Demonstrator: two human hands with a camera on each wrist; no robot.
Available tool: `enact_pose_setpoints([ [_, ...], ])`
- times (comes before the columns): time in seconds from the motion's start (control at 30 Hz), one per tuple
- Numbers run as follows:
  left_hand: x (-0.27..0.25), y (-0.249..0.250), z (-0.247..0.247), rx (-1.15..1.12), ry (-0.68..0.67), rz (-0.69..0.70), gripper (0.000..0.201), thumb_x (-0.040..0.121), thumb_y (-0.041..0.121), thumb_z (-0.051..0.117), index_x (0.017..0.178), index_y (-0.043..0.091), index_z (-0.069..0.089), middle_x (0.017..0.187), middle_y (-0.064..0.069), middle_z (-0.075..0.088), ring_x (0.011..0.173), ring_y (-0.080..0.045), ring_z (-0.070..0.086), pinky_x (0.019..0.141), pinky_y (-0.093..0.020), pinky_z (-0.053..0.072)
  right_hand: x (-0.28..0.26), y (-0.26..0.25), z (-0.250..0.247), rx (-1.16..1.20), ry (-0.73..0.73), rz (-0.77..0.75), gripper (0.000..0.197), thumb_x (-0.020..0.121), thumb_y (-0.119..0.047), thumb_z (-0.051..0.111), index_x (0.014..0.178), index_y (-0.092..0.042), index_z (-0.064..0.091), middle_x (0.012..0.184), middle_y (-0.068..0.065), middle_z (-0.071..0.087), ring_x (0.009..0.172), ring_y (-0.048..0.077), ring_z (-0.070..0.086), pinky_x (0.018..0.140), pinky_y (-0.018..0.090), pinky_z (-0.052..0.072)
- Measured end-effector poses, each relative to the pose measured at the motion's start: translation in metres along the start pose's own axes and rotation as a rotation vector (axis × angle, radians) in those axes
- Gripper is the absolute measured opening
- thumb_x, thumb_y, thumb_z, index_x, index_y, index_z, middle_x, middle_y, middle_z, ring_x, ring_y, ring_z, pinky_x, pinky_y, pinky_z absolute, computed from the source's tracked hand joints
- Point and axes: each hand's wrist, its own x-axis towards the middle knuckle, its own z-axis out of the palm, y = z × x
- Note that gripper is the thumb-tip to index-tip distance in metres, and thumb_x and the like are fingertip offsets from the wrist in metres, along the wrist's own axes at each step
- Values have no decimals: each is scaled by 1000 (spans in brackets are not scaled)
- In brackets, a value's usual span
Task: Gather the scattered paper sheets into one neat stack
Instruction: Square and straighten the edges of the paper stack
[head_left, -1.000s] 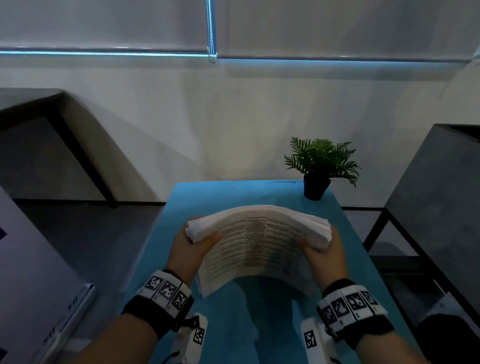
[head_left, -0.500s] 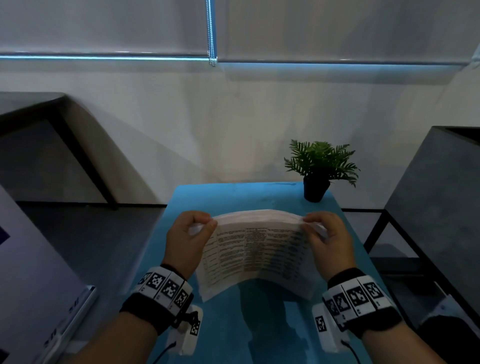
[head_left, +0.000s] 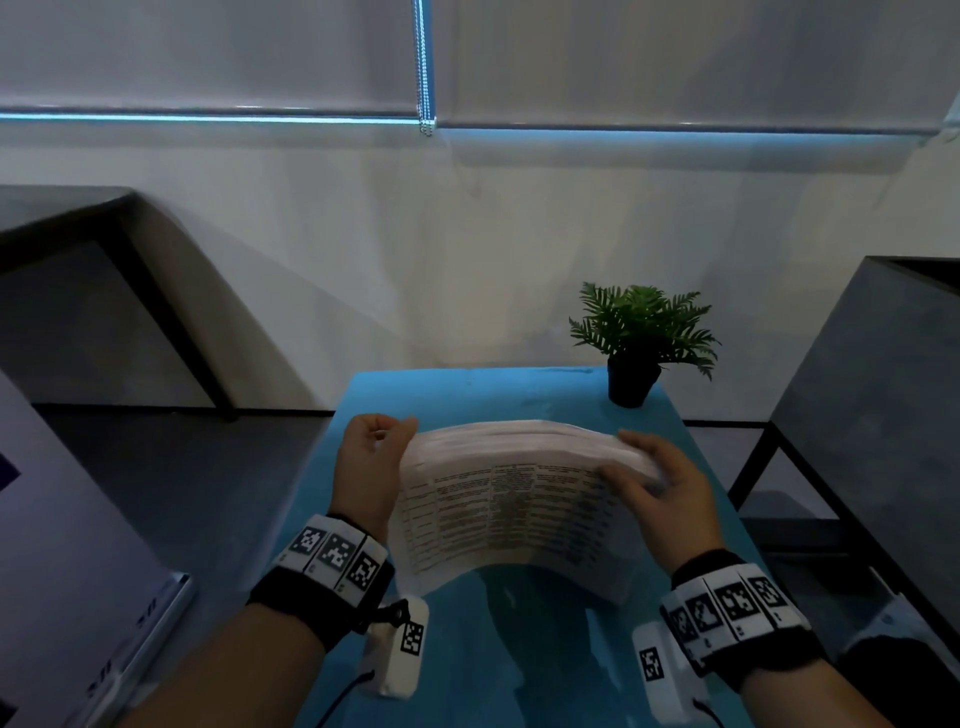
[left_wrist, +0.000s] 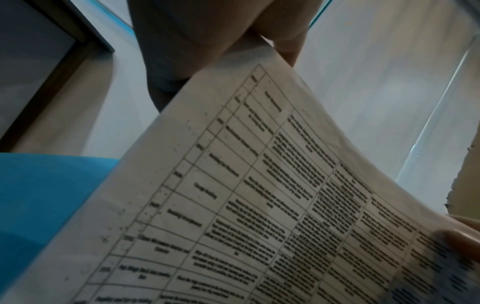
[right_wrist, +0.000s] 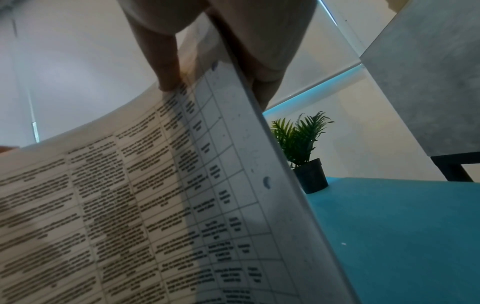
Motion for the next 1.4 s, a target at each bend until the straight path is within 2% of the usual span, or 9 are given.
enact_pose_setpoints([
  [0.17,3,-4,0,32,20,-14,17,74,16,65,78,23,50,77,0,54,74,-19,50,69,-30,42,1,-2,0,58,-1,32,40,74,-4,75,98,-32,58,99,-8,60,87,0,59,70,0,45],
  [0.43,2,0,0,41,10,8,22,74,31,69,85,20,54,84,-2,58,82,-23,54,74,-35,45,2,7,1,219,25,129,69,69,-2,78,124,-25,45,103,-4,59,90,5,60,75,13,53],
  [0.57,-5,-11,-22,-110,-281,43,73,54,46,68,121,31,45,110,-3,56,97,-17,59,88,-32,49,4,24,1,423,45,286,81,32,-50,90,102,-17,64,96,1,71,89,14,66,75,23,50],
  [0.7,-28,-43,-39,-71,-459,-77,122,27,42,93,134,12,42,116,2,63,99,-6,65,73,-18,54,5,22,8,431,53,331,28,71,-16,77,97,-11,68,86,-1,73,94,23,67,72,22,52],
  [0.83,-33,-54,-24,-10,-253,-117,34,66,12,84,96,11,69,82,5,76,98,-27,68,64,-19,56,6,18,12,383,20,331,58,42,-32,89,93,-12,69,81,0,74,80,14,70,70,24,56],
  [0.9,-32,-48,-18,-3,-195,-69,17,74,6,77,89,12,71,80,3,76,92,-27,70,66,-23,57,5,10,11,384,16,337,34,59,-20,85,88,-13,69,82,3,73,85,21,68,72,30,56],
  [1.13,-27,-39,-18,-21,-149,47,38,68,5,78,102,9,62,94,-4,71,85,-16,68,69,-24,55,-6,19,10,367,27,285,44,71,10,71,111,-6,61,103,9,69,96,22,66,71,17,56],
  [1.27,-28,-37,-7,-64,-113,54,29,85,-2,63,111,7,57,104,-8,68,97,-24,66,76,-27,55,-10,16,13,385,41,335,31,76,12,65,85,-18,64,69,-5,73,79,18,66,56,11,53],
  [1.4,-32,-41,-11,-139,-119,105,40,78,5,72,106,21,50,103,3,65,91,-5,67,74,-17,53,-12,11,11,437,55,276,37,75,12,67,98,-18,64,79,-8,74,77,7,69,60,12,53],
])
